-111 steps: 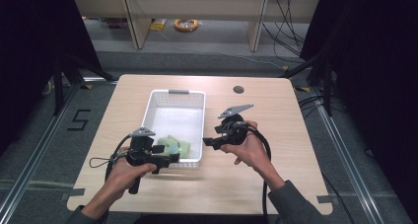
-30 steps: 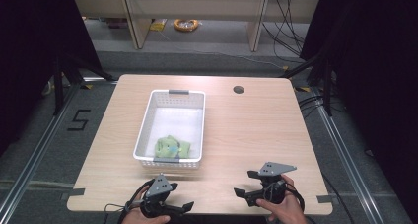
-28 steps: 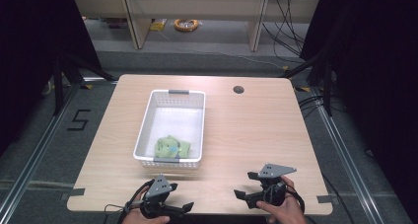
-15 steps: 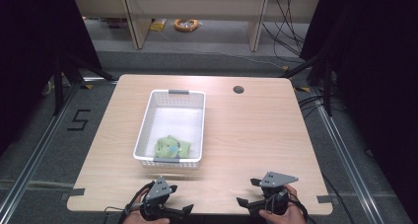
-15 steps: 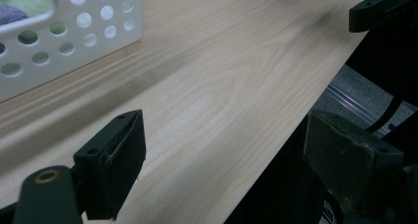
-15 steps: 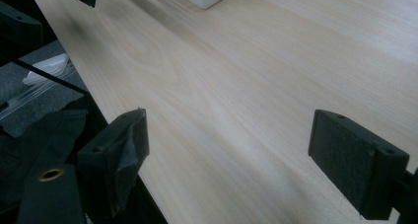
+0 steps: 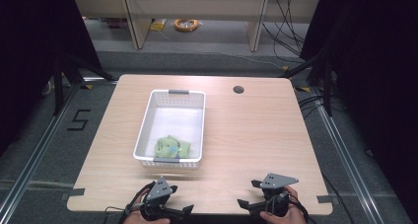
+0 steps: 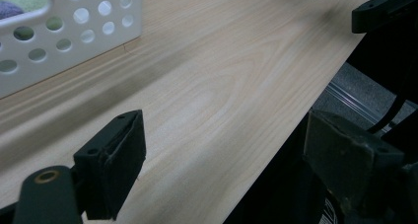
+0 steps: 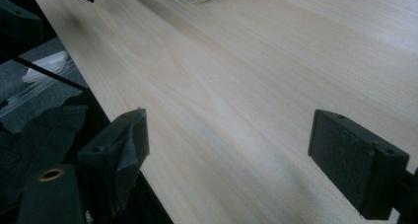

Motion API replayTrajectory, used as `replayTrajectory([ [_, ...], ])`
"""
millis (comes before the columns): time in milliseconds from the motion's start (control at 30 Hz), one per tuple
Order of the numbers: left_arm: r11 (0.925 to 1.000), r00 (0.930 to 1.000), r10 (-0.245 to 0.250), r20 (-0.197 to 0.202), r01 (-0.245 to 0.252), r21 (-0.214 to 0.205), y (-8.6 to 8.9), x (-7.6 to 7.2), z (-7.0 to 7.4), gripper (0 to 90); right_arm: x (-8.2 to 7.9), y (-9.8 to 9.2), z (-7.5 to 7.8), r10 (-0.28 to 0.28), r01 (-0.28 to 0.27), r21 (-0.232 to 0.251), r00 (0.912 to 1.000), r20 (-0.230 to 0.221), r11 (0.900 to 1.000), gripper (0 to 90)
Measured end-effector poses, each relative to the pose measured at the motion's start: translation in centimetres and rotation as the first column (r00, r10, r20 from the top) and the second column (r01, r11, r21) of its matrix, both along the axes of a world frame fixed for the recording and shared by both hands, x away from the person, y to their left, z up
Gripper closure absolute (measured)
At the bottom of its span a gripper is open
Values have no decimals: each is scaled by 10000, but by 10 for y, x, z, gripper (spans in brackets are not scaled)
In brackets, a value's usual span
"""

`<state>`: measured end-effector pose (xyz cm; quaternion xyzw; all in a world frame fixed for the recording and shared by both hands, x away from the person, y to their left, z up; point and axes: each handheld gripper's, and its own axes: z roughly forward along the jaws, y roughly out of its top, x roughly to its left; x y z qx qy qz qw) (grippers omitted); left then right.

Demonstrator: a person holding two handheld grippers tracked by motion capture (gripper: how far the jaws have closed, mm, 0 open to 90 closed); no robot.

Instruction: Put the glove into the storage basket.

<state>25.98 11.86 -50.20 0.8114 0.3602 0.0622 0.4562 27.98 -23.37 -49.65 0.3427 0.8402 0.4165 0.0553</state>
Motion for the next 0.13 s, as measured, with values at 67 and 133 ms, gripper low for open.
replayTrajectory([
  [67, 10000, 9999, 72, -145, -73, -24, 0, 0, 0, 156, 0, 0, 0, 26, -26, -23, 10000, 2, 10000, 167],
  [133, 10000, 10000, 48, -9, -48, -22, 0, 1, 0, 155, 1, 0, 0, 24, -24, -22, 10000, -22, 10000, 167],
])
